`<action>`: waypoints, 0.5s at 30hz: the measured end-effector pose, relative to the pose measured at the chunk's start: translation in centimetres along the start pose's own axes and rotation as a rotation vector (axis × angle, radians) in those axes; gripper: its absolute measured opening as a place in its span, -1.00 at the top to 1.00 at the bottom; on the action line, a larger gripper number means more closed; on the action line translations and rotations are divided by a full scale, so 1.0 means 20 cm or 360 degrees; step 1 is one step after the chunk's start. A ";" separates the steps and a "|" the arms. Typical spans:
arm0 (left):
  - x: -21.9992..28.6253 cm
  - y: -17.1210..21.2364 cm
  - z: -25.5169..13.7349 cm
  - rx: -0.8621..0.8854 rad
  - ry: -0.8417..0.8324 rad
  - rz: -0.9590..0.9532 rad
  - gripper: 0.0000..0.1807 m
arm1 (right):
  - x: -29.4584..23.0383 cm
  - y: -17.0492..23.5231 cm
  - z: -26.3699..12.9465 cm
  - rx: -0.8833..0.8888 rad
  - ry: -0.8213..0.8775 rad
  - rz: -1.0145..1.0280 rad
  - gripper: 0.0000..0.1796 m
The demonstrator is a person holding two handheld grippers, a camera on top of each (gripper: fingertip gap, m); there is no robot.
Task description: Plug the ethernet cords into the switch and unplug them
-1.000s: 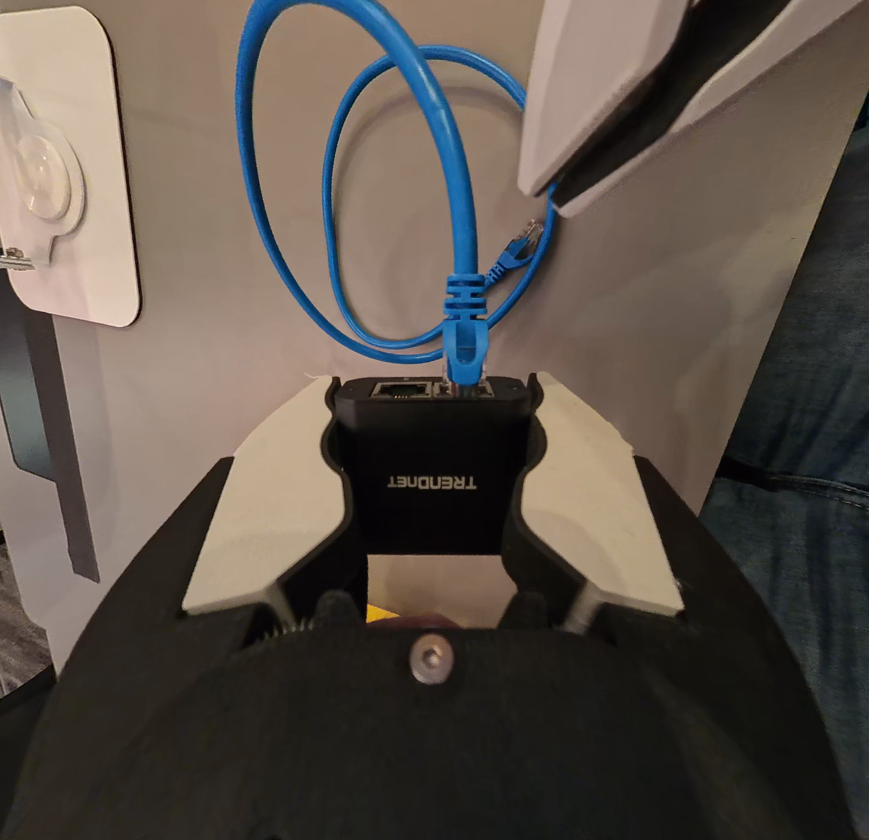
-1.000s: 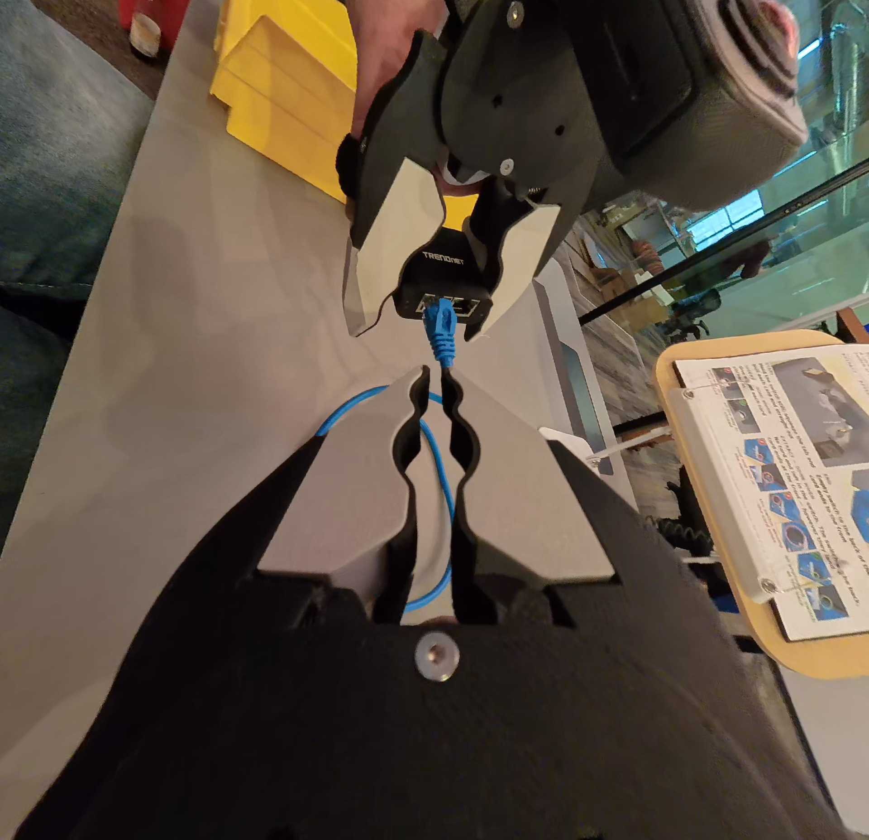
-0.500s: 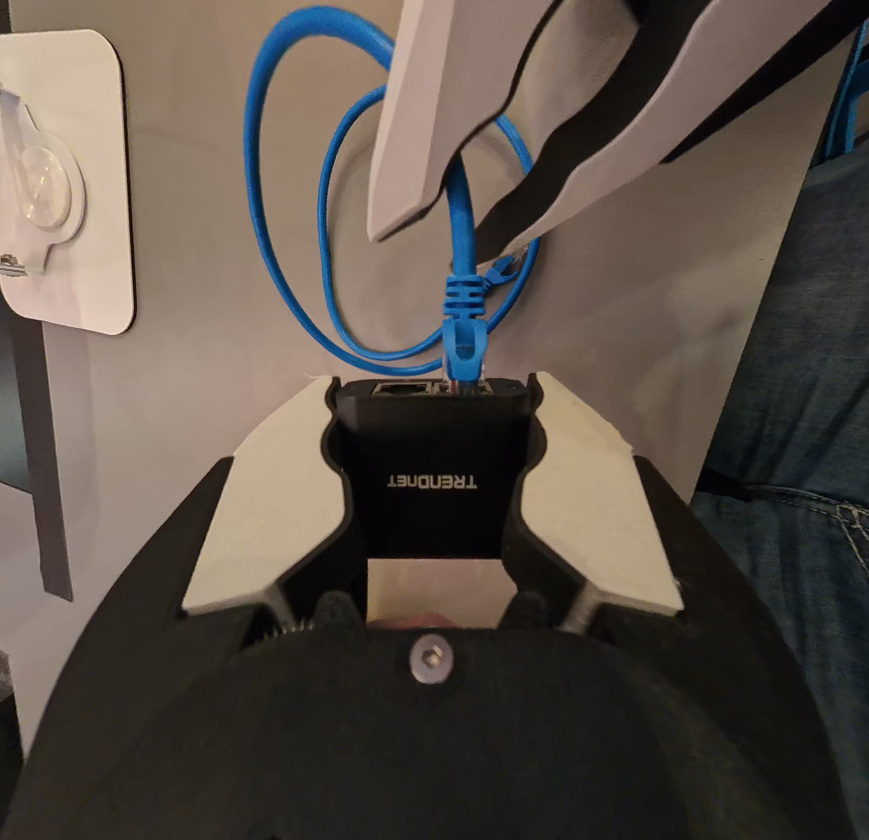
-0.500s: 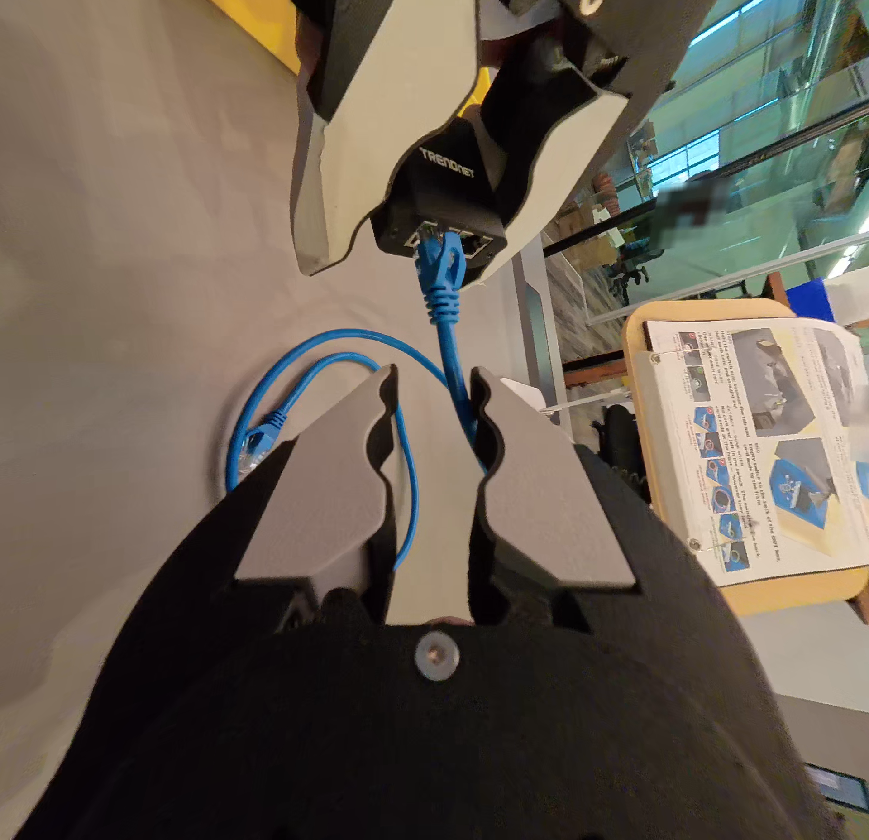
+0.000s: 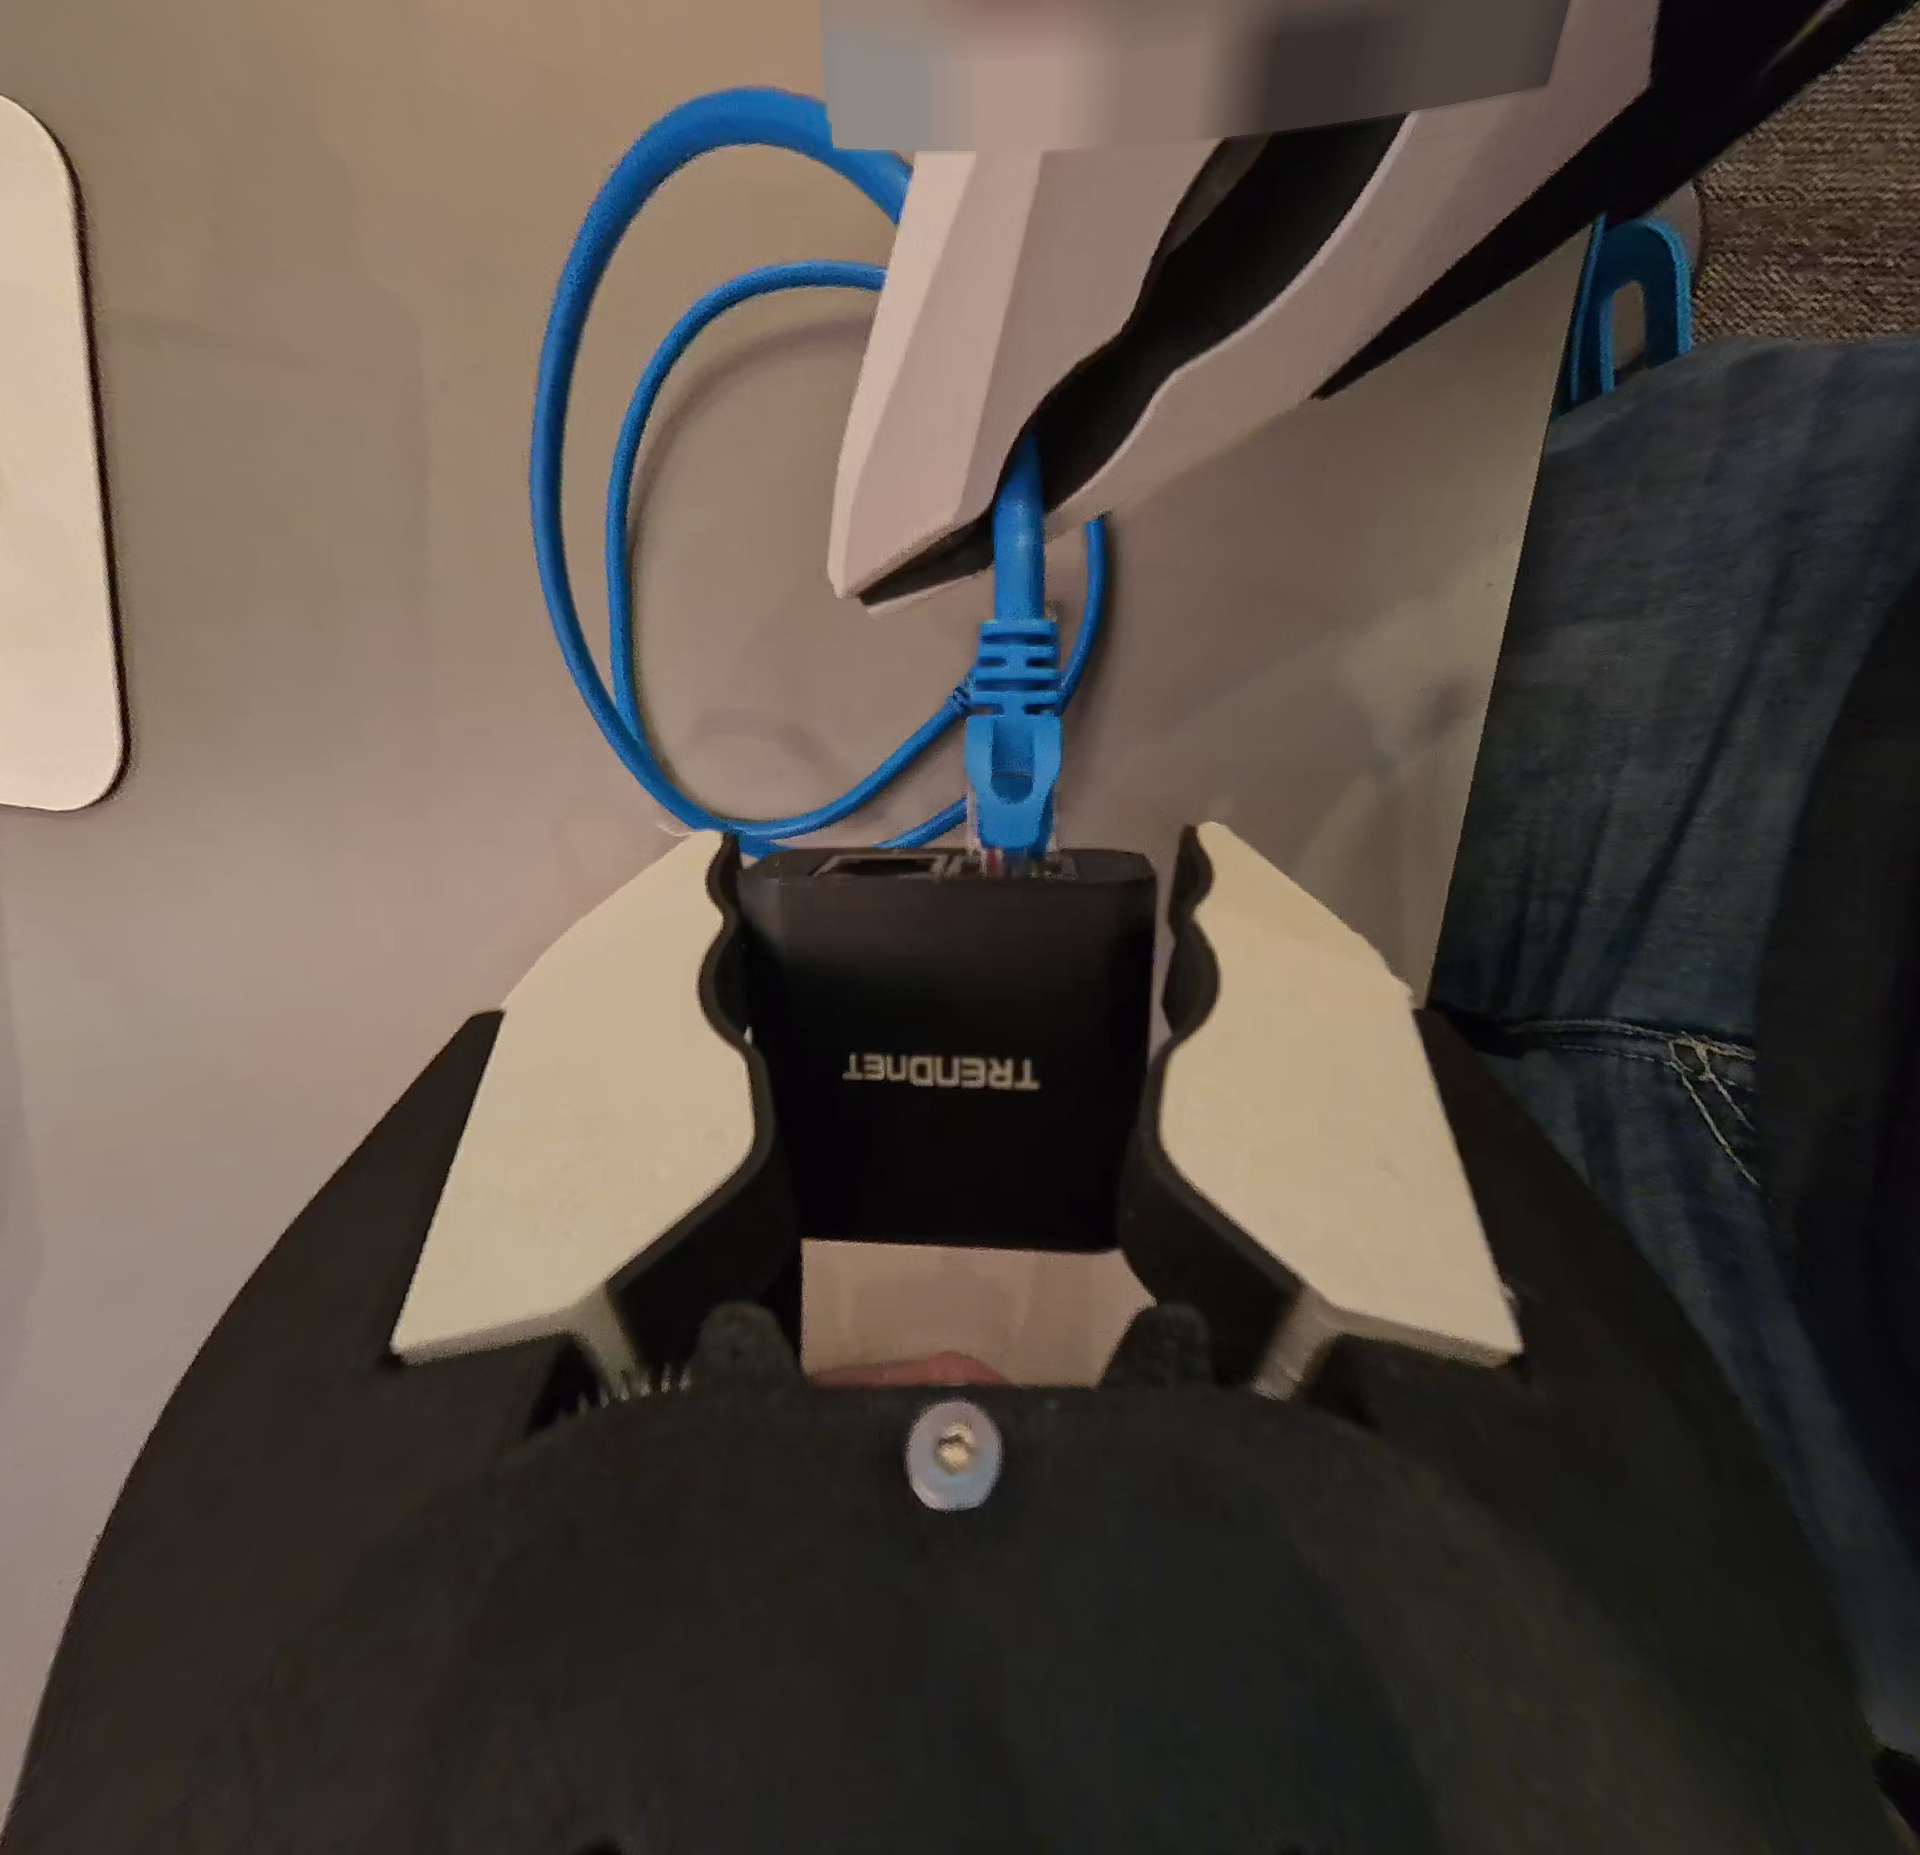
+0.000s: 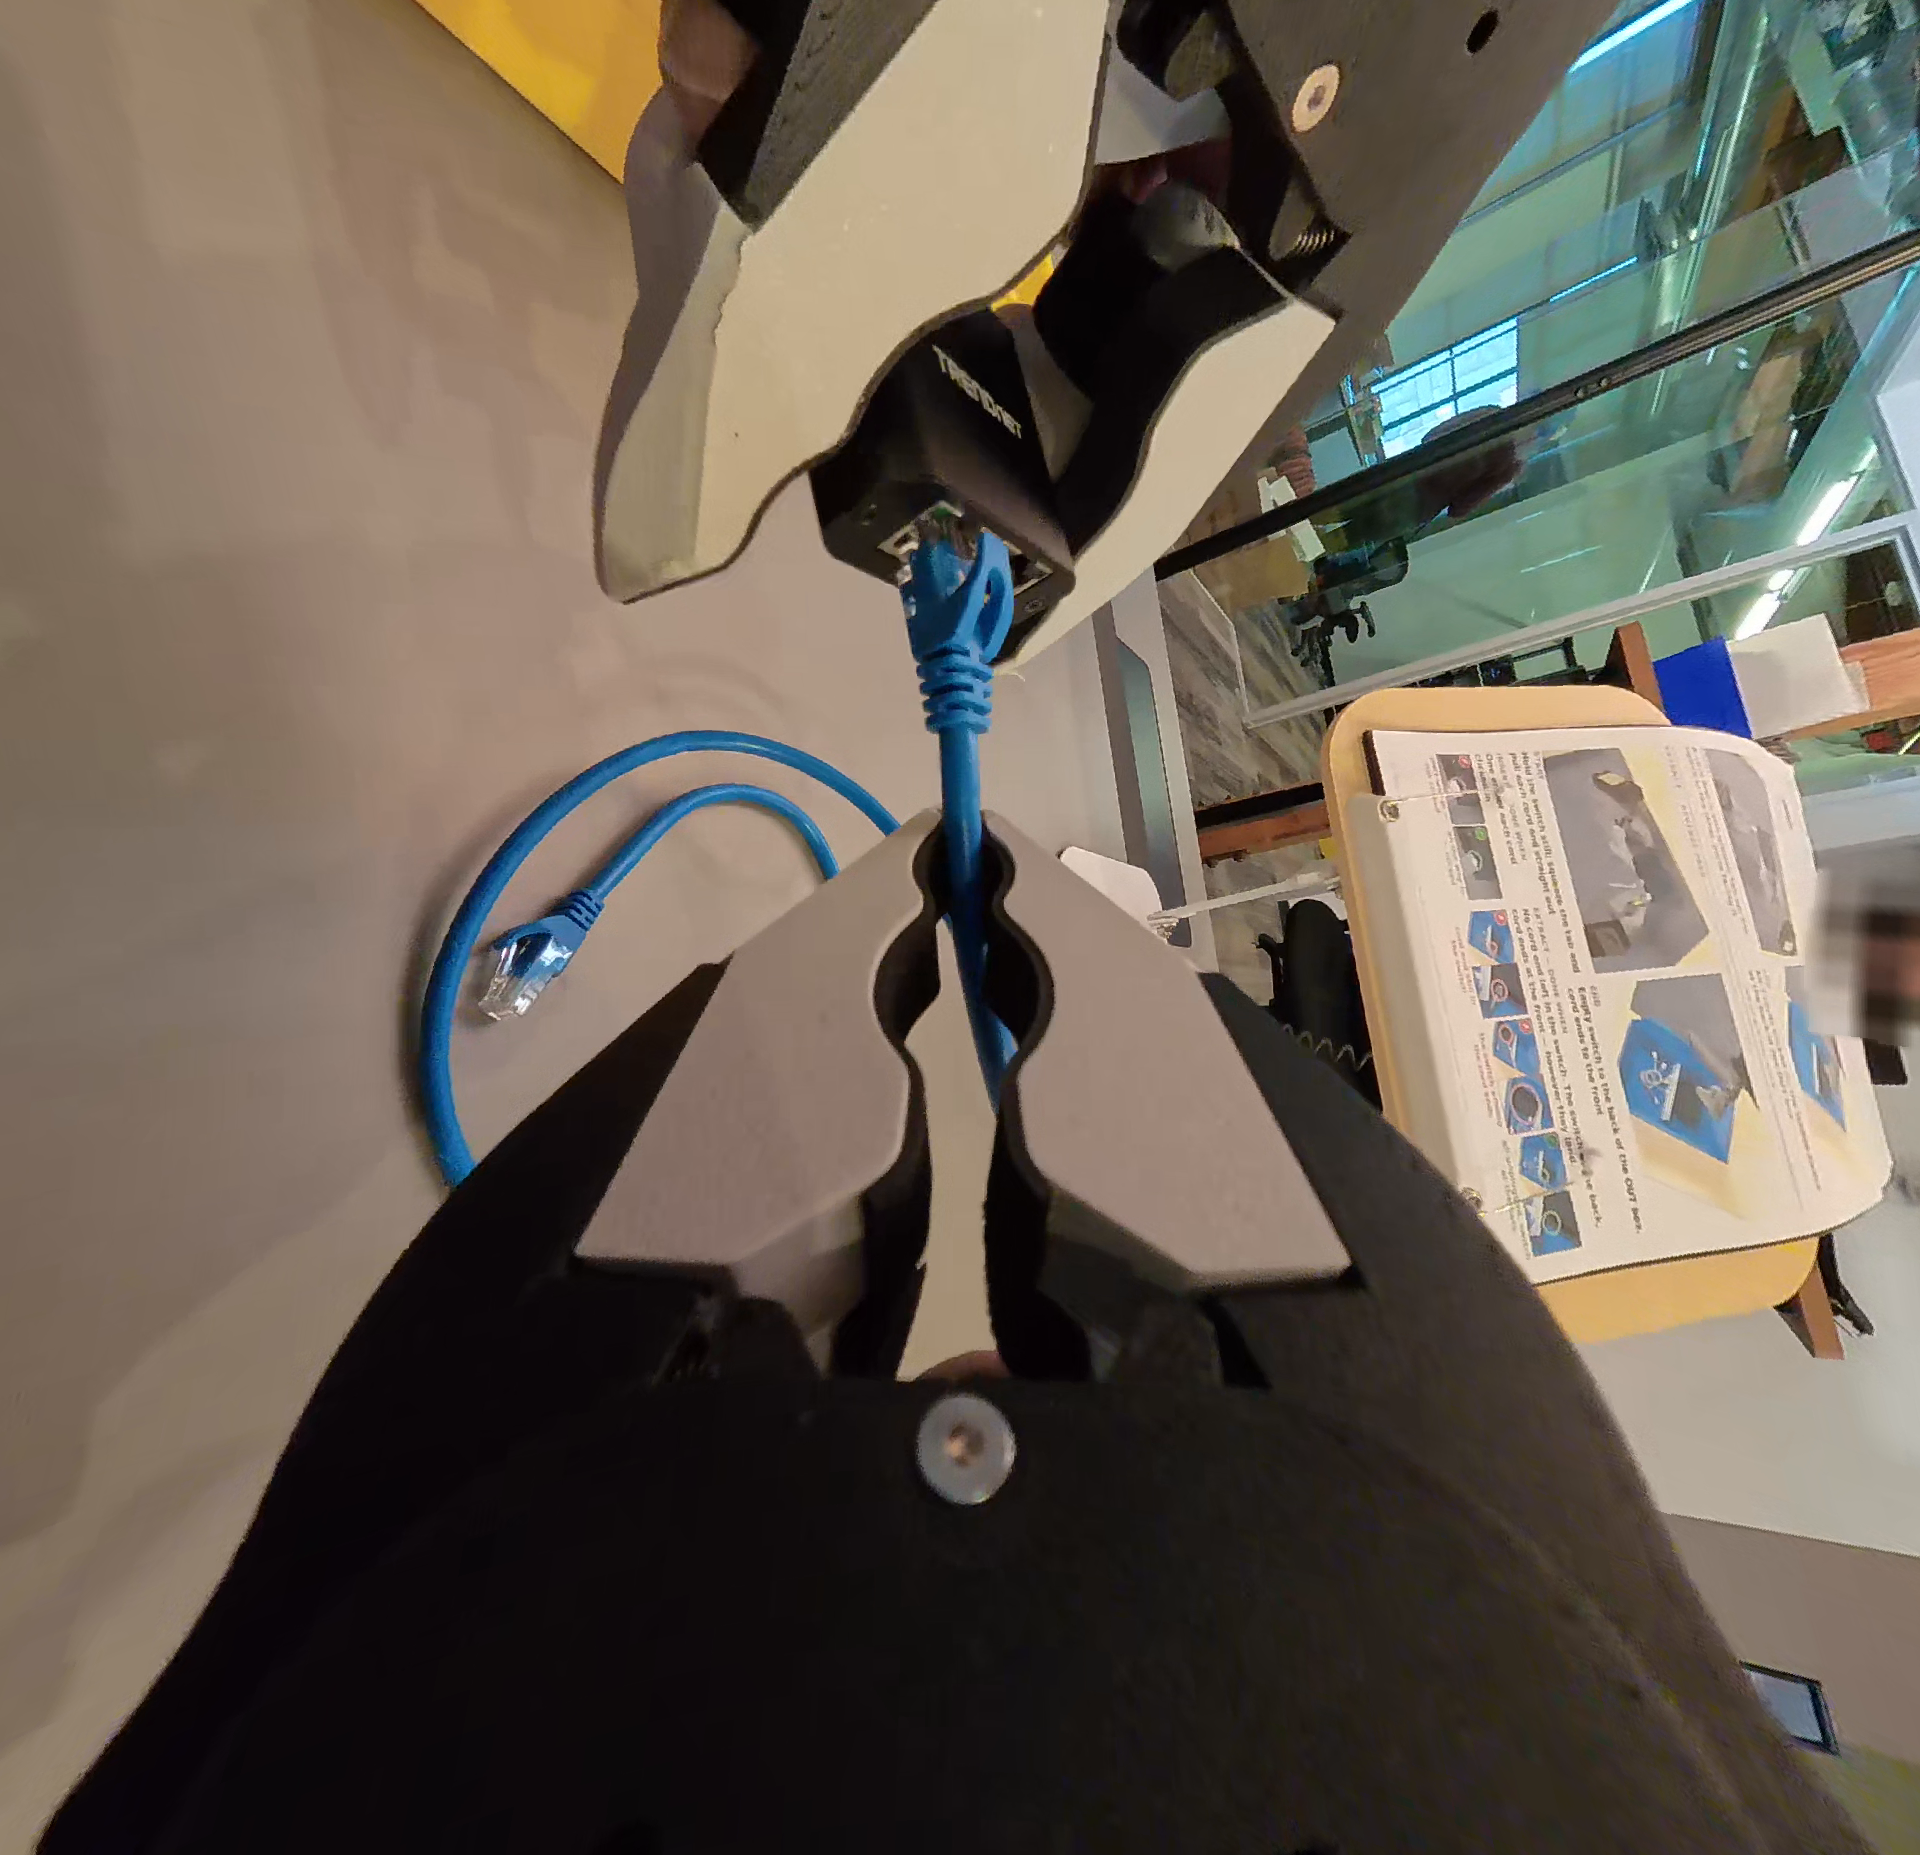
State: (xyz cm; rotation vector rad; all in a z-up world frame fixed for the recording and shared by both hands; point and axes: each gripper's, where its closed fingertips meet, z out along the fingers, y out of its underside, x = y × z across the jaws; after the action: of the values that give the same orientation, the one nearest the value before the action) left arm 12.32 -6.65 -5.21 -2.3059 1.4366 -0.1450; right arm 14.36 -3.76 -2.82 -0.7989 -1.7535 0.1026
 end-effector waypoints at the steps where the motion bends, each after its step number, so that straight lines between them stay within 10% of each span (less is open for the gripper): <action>1: 0.00 0.01 0.00 -0.0031 0.0011 0.0011 0.11 | 0.00 0.00 0.00 -0.0009 0.0007 -0.0010 1.00; 15: 0.03 0.05 0.05 -0.0145 0.0250 0.0117 0.01 | 0.01 -0.06 -0.03 0.0060 0.0060 -0.0107 1.00</action>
State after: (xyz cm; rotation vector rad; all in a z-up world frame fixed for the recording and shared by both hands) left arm 11.98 -7.29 -6.60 -2.3547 1.6349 -0.2492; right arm 14.36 -4.81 -1.90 -0.7099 -1.7358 0.0749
